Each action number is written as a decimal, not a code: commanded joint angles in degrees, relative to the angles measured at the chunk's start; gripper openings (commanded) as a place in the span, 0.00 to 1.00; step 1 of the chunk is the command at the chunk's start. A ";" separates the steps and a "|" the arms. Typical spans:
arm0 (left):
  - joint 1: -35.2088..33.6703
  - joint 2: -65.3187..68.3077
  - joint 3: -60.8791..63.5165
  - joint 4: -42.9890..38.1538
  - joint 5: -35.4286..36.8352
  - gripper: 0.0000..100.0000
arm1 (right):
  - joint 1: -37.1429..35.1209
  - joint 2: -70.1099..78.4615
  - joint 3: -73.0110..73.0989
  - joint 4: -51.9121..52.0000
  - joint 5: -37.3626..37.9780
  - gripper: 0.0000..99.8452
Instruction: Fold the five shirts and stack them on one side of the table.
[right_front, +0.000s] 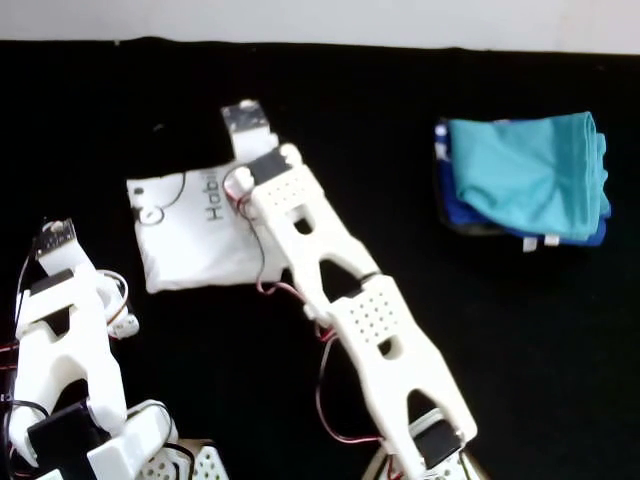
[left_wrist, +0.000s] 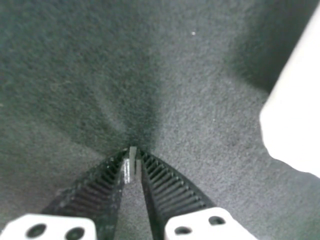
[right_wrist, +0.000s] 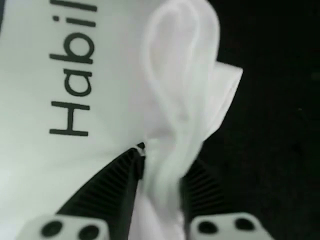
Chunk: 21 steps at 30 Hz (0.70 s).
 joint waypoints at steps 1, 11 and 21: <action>-0.31 -0.13 0.13 -2.02 0.00 0.01 | 2.59 -0.13 -4.53 6.64 2.02 0.01; -0.31 -0.13 0.13 -2.02 0.00 0.01 | 13.14 -5.93 -26.95 18.68 11.52 0.01; -0.31 -0.13 0.13 -2.02 0.00 0.01 | 29.05 -32.40 -0.75 18.24 27.25 0.01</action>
